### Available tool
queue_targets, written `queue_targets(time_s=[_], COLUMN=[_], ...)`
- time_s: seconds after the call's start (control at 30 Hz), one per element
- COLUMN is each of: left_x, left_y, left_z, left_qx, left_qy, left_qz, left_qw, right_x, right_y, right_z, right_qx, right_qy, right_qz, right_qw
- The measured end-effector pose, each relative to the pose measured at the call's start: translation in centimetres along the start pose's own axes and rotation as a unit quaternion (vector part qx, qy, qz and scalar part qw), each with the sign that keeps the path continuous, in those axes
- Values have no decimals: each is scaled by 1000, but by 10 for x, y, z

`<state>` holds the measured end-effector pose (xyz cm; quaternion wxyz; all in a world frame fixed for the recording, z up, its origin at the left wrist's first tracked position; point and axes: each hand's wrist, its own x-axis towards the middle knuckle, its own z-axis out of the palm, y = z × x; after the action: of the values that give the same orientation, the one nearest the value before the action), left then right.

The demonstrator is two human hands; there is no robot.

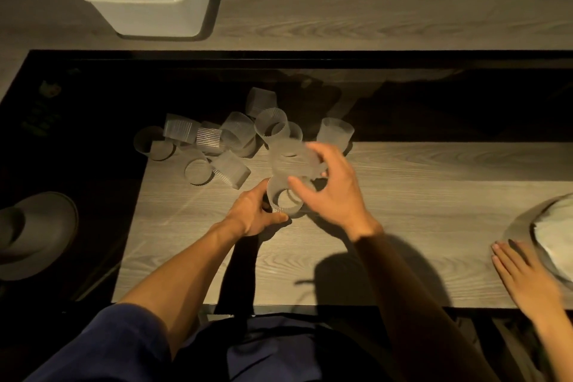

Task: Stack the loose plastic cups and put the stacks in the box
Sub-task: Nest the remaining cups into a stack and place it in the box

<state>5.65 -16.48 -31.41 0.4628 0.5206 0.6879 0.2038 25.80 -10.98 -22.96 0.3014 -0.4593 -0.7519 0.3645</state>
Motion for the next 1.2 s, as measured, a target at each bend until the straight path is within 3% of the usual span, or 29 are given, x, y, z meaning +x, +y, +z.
queue_targets(time_s=[0.13, 0.37, 0.47, 0.57, 0.63, 0.73, 0.87, 1.07, 1.2], left_x=[1, -3, -3, -4, -3, -3, -6, -7, -8], left_y=[0, 4, 5, 7, 8, 11, 12, 15, 15], left_z=[0, -1, 0, 0, -1, -3, -1, -1, -1], left_qx=[20, -1, 0, 7, 10, 12, 20, 17, 10], left_qy=[7, 10, 8, 14, 8, 0, 11, 15, 16], left_qz=[-9, -5, 1, 0, -4, -11, -6, -19, -26], left_qw=[1000, 1000, 1000, 1000, 1000, 1000, 1000, 1000, 999], right_x=[-11, -13, -12, -11, -11, -3, 26, 66, 77], right_y=[12, 21, 24, 39, 52, 61, 62, 64, 72], right_z=[10, 15, 14, 13, 13, 10, 0, -6, -9], right_qx=[-85, -155, -204, -145, -68, -20, 54, 101, 97], right_qy=[-84, -108, -172, -211, -159, -8, 147, 168, 144], right_qz=[-38, -23, 30, 120, 194, 257, 320, 378, 381], right_qw=[992, 982, 963, 959, 966, 966, 934, 905, 908])
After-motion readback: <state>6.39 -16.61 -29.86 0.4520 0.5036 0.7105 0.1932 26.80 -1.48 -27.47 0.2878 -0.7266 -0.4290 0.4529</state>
